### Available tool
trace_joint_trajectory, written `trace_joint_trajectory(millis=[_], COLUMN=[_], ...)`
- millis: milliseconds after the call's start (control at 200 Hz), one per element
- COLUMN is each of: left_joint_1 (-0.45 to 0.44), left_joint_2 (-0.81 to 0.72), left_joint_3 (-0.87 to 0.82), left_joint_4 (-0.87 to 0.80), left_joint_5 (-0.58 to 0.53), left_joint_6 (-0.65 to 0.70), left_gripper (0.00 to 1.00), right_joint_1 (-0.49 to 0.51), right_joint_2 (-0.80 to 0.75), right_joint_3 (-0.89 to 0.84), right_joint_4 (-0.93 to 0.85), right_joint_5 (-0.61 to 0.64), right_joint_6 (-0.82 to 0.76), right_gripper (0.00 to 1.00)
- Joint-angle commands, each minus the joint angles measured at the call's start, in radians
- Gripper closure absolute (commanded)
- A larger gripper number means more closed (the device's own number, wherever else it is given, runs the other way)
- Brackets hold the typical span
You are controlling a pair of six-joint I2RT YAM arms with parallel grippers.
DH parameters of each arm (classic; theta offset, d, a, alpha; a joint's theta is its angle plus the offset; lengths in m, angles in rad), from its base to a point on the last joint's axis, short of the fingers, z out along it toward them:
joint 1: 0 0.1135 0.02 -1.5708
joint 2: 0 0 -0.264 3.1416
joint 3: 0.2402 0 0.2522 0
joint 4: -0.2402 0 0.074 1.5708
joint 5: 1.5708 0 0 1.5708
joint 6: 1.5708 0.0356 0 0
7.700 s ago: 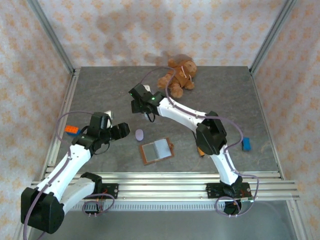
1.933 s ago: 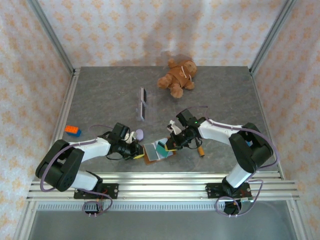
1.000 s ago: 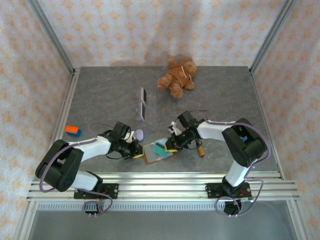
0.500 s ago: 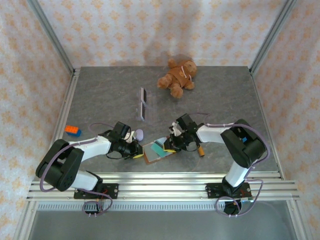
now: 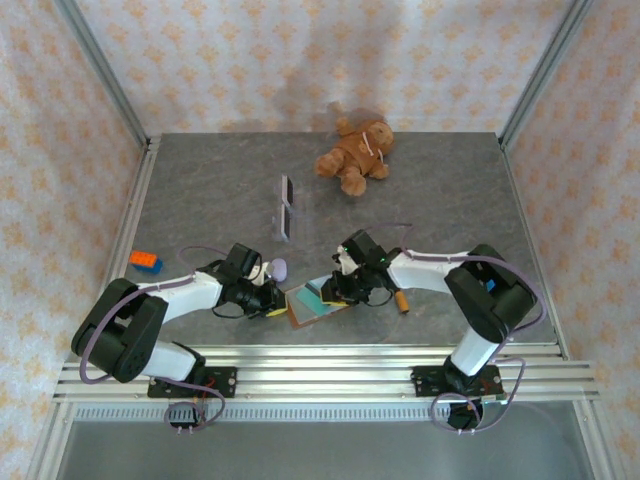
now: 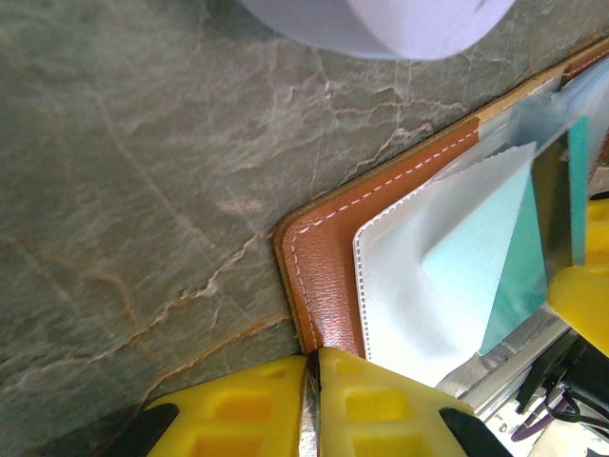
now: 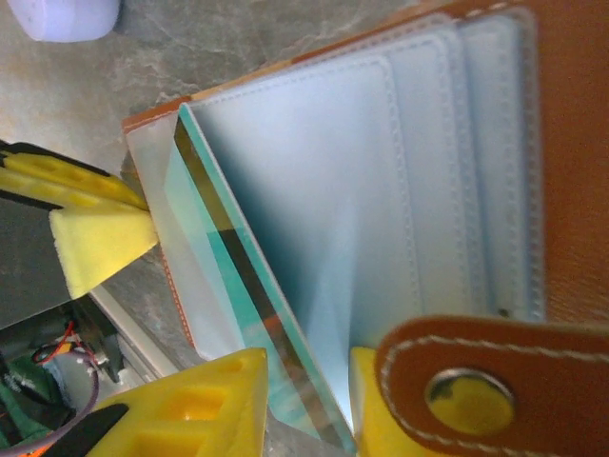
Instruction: Put the credit cards into the card holder
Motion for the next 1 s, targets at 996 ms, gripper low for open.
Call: trace_joint_trajectory(millis=[996], left_joint_1=[-0.005], left_joint_2=[0.037], left_joint_3=[-0.048], left_joint_4=[0.066], left_joint_5=[-0.065], left_joint_6=[-0.04], left_gripper=[0.86], right_joint_1=[0.014], right_joint_2=[0.0], right_joint_3=[-0.03], right_joint_4=[0.098], right_joint_5=[0.012], right_joint_6=[0.069], right_gripper=[0.97])
